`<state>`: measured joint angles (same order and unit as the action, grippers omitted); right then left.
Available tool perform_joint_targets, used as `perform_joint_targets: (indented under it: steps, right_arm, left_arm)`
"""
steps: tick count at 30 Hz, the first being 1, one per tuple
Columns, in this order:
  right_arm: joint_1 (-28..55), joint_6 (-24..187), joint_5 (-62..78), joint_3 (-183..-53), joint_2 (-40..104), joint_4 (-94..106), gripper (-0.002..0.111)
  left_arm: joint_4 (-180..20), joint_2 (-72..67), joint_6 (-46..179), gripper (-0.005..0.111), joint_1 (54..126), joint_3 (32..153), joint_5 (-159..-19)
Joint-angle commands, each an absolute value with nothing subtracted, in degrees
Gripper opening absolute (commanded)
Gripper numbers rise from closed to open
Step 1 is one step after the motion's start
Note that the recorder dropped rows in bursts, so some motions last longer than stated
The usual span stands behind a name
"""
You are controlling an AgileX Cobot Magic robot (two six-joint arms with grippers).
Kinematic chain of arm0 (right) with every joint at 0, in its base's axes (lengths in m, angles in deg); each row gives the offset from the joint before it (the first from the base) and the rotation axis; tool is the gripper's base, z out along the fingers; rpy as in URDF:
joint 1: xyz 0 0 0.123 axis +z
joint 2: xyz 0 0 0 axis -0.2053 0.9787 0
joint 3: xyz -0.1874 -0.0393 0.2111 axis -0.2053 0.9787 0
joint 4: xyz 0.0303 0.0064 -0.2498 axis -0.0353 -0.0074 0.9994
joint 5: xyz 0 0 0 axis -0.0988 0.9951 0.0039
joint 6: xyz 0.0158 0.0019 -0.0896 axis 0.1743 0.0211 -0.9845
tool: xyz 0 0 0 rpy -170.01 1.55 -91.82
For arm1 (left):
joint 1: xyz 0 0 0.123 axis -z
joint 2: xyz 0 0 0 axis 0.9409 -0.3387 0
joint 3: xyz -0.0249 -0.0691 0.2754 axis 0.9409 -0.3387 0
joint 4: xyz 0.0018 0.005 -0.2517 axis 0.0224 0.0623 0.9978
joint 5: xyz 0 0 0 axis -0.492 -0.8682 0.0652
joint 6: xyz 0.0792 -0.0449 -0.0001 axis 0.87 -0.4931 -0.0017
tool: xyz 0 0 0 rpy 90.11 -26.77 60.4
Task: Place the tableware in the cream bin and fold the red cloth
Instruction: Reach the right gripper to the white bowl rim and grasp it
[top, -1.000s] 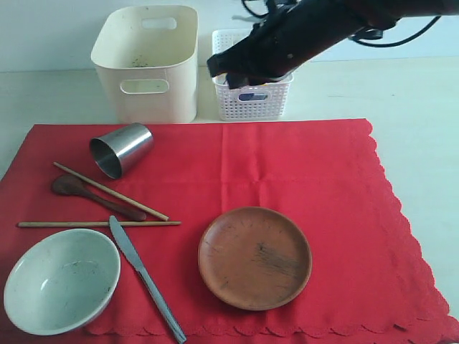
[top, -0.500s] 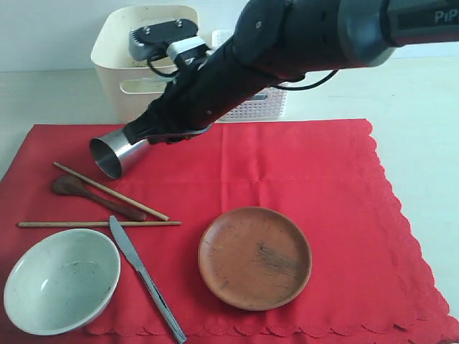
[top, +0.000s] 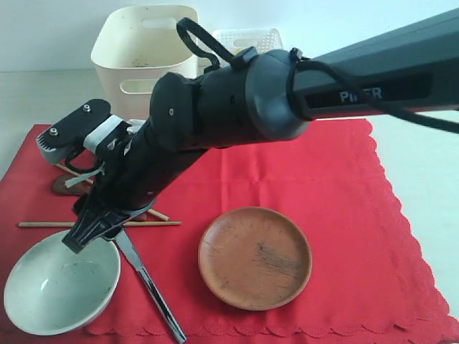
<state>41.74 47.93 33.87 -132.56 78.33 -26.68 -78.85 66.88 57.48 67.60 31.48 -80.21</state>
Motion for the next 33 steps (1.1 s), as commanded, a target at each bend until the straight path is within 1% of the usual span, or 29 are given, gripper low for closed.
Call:
perform_joint_targets:
  steps: [1,5,8,10,15,20,25,33]
  right_arm:
    - [42.78,47.45,33.55,-132.83,79.98,-25.82,0.058]
    - [43.43,47.45,33.77,-132.83,80.34,-25.68,0.057]
    - [43.43,47.45,33.77,-132.83,80.34,-25.80,0.053]
    - [43.43,47.45,33.77,-132.83,80.58,-25.80,0.048]
    - [43.43,47.45,34.26,-132.83,80.94,-25.80,0.031]
    - [43.43,47.45,34.41,-132.83,80.94,-25.80,0.018]
    - [43.43,47.45,34.65,-132.83,80.94,-25.95,0.000]
    - [43.43,47.45,34.86,-132.83,80.68,-29.39,0.000]
  left_arm:
    - [-78.72,67.28,57.64,0.001,67.47,31.51,-80.54]
    - [-78.72,67.28,57.64,0.001,67.47,31.51,-80.54]
    - [-78.72,67.28,57.64,0.001,67.47,31.51,-80.54]
    - [-78.72,67.28,57.64,0.001,67.47,31.51,-80.54]
    - [-78.72,67.28,57.64,0.001,67.47,31.51,-80.54]
    - [-78.72,67.28,57.64,0.001,67.47,31.51,-80.54]
    - [-78.72,67.28,57.64,0.001,67.47,31.51,-80.54]
    - [-78.72,67.28,57.64,0.001,67.47,31.51,-80.54]
